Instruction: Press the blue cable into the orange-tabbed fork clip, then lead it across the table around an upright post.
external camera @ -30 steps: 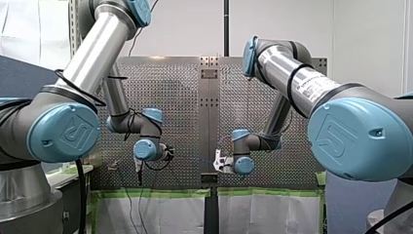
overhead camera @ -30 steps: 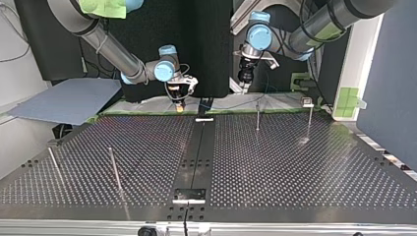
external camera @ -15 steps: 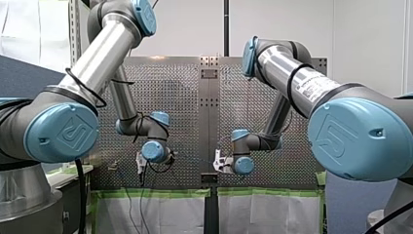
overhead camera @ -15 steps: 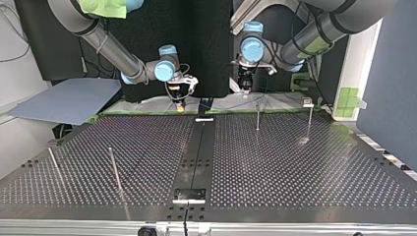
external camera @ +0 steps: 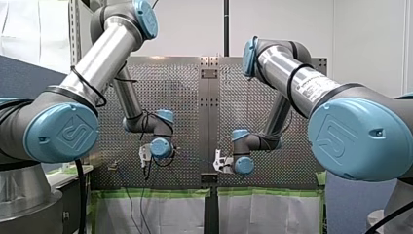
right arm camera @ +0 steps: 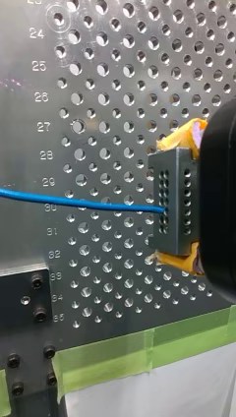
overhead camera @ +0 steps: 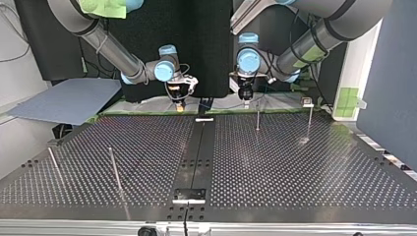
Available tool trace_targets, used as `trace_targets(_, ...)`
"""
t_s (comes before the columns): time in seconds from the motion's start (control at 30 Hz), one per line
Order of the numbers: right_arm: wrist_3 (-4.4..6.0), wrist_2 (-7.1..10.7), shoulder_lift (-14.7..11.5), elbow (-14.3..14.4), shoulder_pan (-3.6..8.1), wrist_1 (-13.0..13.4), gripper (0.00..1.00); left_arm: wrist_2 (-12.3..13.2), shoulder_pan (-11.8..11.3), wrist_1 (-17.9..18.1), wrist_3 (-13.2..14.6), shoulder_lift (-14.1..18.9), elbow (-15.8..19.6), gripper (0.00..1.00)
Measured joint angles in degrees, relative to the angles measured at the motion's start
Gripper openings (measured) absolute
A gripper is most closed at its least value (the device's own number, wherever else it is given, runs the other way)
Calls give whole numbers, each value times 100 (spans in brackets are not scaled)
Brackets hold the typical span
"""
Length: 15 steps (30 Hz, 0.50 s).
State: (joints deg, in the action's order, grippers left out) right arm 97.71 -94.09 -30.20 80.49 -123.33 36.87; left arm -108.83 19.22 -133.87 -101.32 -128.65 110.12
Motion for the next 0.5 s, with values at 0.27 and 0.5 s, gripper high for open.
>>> trace_targets(0.27,-9,12,0,-1,2,-7,0,-158,13,-185,126,-263,-398,100)
trace_targets(0.5,-13,13,0,-1,-1,-12,0,-246,19,-310,136,-374,-658,100)
